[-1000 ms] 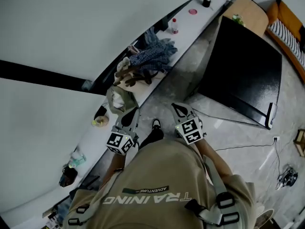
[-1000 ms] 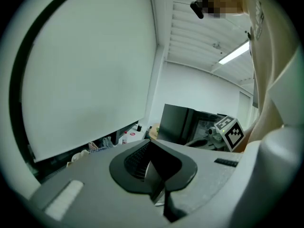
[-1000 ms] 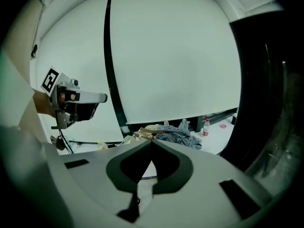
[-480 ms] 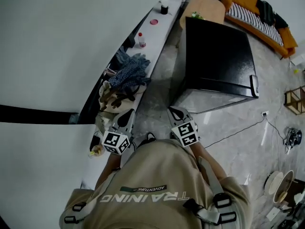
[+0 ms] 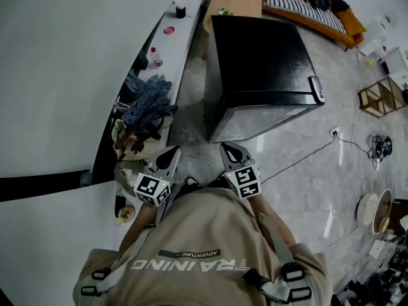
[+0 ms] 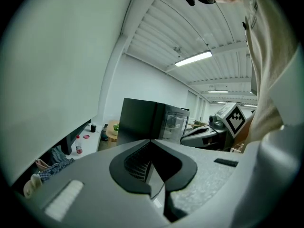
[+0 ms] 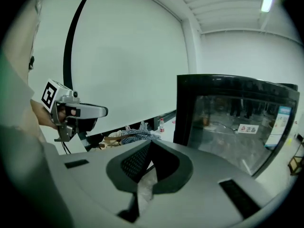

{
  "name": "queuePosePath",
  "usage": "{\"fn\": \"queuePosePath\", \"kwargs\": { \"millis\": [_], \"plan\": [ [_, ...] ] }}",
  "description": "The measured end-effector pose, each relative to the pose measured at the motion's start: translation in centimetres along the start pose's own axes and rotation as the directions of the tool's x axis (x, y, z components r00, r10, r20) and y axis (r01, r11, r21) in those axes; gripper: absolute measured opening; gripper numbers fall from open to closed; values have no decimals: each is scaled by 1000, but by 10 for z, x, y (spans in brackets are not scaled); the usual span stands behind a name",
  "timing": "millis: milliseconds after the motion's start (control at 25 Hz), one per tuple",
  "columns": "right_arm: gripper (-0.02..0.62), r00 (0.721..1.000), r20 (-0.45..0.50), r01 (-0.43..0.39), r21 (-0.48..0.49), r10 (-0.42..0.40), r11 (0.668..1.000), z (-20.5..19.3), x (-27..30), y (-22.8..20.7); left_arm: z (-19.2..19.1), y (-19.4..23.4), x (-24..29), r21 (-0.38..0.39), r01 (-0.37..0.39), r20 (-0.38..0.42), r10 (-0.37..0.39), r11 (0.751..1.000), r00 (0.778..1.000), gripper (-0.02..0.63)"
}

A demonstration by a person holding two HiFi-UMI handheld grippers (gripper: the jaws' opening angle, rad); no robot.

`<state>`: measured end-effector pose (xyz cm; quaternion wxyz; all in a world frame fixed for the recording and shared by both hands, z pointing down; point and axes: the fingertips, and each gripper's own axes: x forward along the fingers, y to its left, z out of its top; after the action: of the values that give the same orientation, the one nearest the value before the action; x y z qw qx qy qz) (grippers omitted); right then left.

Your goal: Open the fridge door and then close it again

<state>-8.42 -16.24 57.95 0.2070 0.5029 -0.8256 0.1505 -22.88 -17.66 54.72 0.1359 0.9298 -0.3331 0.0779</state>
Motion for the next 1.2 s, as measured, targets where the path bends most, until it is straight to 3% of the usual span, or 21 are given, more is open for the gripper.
{"fn": "queuePosePath", "kwargs": {
  "millis": [280,520,920,1200],
  "plan": [
    [-5,994,43,94,81,-98,992,-22,-32,-31,4,-34,36,33,104,-41,-102,994,994,-3],
    [-5,984,109,132,97,-143,986,-22,-52,-62,16,-49,68,36,134,-53,-132,990,990,-3],
    [-5,979,156,110,134,-131,985,-36,-92,-101,20,-98,109,42,143,-64,-140,989,988,-3],
    [-5,985,149,62,163,-87,985,-37,-88,-102,16,-94,110,45,115,-103,-110,992,989,-3]
  ]
}}
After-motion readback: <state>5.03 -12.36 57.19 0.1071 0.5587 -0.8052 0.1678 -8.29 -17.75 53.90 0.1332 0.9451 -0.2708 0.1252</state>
